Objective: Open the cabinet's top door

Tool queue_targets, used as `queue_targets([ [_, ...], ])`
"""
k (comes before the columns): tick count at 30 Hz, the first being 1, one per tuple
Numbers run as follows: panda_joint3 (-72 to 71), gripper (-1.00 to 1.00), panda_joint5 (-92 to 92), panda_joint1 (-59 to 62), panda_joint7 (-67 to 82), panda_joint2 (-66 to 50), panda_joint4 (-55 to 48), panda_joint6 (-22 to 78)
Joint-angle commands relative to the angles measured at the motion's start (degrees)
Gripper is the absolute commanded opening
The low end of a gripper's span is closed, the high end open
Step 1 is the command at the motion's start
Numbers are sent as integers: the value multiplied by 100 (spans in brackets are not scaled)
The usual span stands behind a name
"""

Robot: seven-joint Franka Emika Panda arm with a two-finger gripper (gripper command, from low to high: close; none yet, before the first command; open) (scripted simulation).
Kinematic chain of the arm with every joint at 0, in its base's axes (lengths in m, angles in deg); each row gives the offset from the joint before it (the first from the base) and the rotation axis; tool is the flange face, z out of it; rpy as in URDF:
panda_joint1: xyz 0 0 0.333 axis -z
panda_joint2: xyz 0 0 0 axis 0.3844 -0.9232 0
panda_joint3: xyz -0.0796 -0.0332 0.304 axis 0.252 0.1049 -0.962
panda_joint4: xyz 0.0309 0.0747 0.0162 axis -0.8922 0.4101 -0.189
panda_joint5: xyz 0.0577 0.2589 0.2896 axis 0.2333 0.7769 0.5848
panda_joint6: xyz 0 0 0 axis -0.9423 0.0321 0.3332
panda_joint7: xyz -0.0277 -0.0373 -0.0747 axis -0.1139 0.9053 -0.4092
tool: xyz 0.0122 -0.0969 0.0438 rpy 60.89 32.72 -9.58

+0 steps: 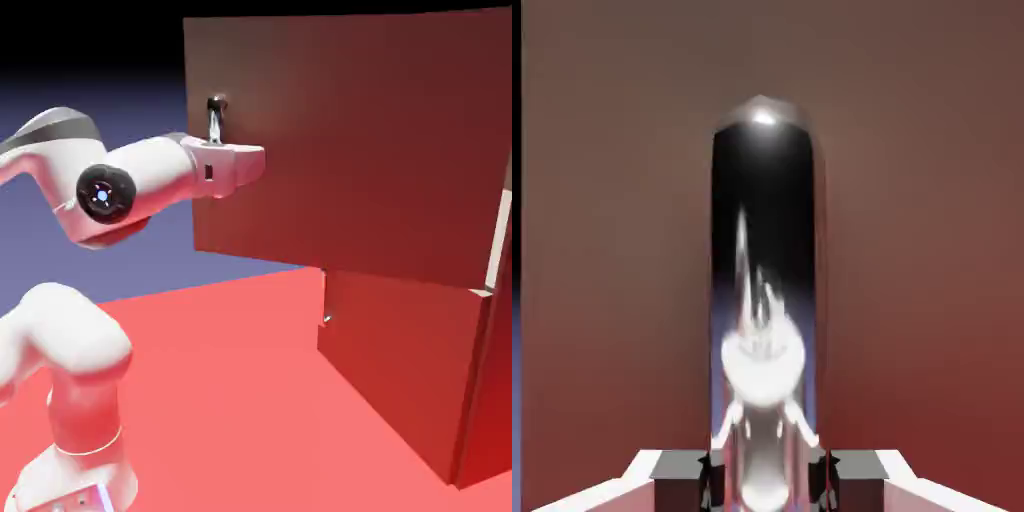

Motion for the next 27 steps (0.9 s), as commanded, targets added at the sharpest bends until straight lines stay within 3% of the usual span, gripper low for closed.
queue_targets([
  [1,181,-100,-130,70,-1,48,-66,244],
  [11,1928,-100,-1284,71,53,107,-1338,2736],
  [27,3240,-100,-2074,-1949,-163,-273,-4637,6040],
])
